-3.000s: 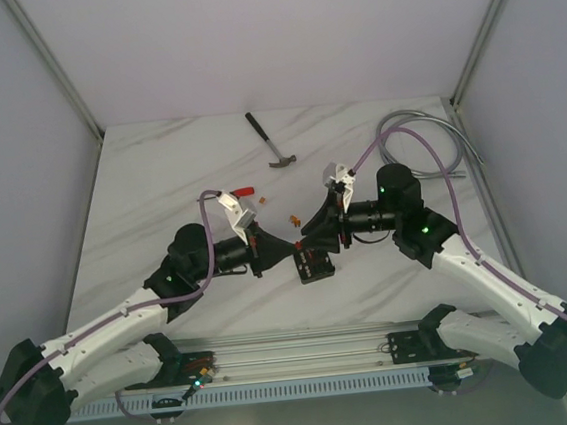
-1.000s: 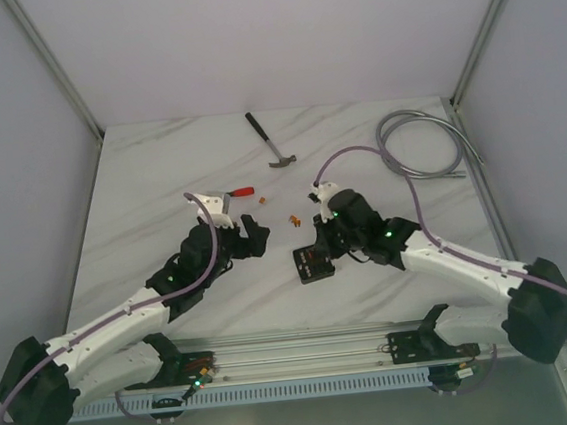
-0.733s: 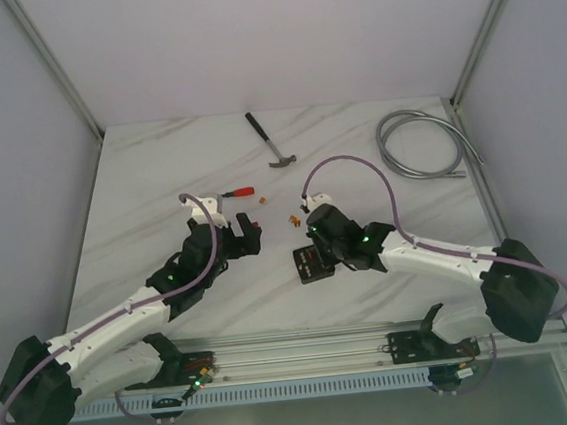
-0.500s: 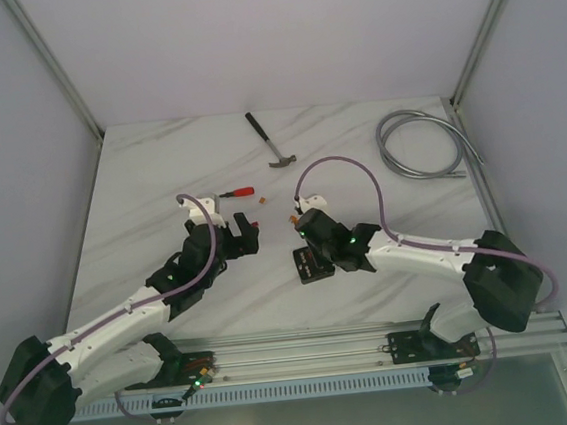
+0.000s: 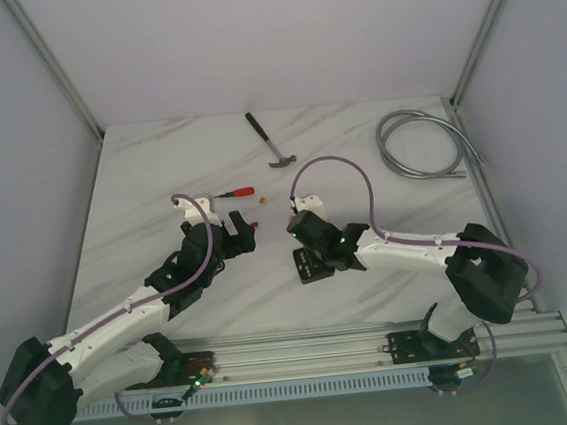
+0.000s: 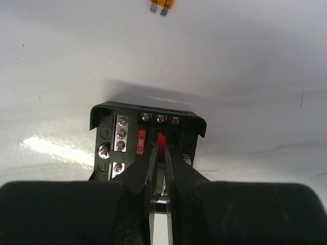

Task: Snap on the fuse box
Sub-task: Install the fuse at the fuse box base.

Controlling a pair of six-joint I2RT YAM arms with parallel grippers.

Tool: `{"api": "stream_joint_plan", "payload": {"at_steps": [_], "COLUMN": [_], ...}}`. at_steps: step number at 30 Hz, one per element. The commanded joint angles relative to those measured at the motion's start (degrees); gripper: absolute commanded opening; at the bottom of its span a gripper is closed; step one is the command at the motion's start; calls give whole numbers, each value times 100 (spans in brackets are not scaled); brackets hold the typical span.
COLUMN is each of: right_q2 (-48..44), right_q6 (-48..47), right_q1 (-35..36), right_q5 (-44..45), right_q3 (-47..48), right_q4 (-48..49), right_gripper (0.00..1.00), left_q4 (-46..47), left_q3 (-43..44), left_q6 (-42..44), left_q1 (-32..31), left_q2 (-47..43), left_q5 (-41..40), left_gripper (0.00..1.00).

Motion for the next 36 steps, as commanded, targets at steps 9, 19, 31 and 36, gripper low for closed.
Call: {"api": "stream_joint_plan", "payload": {"at_steps": [9, 19, 31, 36], "right_q2": [352, 428, 304, 412], "right_q6": [209, 318, 346, 352], "right_q1": [61, 67, 95, 102], "right_q5": [319, 372, 427, 375], "right_q3": [238, 277, 313, 337], "right_q4": [50, -120, -329, -351], "right_gripper": [0, 0, 0, 0], "left_q4": [-64, -64, -72, -82], "left_q3": [-42, -46, -74, -62], "left_q6": [-98, -116, -160, -160], "left_q1": [64, 89, 95, 91], "left_q2": [26, 40, -5, -6], "left_q5": [-49, 7, 7, 26], "left_gripper": [100, 100, 100, 100]}}
